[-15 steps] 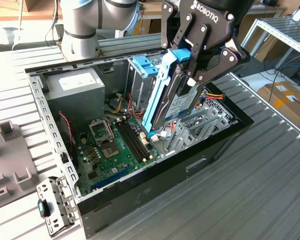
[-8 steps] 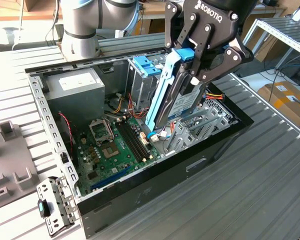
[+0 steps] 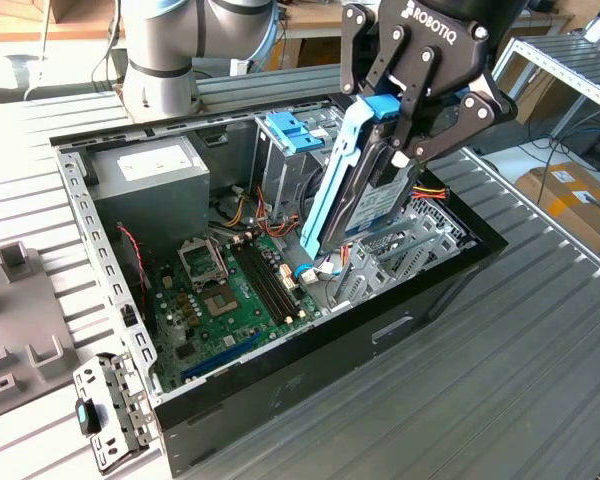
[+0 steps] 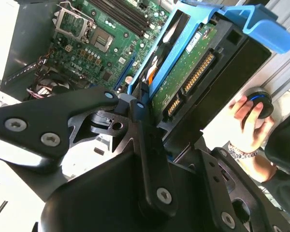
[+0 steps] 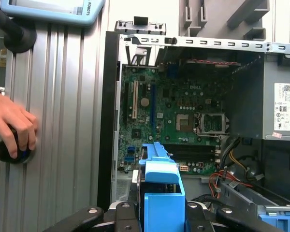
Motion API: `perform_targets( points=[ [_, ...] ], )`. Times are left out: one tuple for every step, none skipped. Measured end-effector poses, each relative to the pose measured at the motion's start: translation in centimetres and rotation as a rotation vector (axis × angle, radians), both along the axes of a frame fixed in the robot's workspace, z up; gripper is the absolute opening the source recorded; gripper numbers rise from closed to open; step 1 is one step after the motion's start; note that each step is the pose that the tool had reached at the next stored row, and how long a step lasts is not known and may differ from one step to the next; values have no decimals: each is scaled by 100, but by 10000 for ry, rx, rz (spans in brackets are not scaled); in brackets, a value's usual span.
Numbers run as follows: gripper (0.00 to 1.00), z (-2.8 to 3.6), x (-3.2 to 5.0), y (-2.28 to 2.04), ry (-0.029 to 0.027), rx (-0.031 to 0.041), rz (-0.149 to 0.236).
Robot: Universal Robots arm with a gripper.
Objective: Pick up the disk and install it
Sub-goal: 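Pick up the disk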
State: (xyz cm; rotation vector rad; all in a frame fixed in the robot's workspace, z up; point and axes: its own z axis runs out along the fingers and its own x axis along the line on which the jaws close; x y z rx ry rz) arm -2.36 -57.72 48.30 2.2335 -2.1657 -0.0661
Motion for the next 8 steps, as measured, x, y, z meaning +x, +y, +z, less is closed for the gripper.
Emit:
perform_targets(
  points=[
    [36,0,10,0,0,-2,0],
    [36,0,19,0,0,-2,0],
    [36,0,28,0,0,-4,0],
    [36,-1,40,0,0,-5,0],
    [36,-1,50,0,0,-7,0],
    [36,-1,68,0,0,-9,0],
    [36,-1,99,0,0,-14,-1],
    [36,-1,111,0,0,-16,-1]
  ],
)
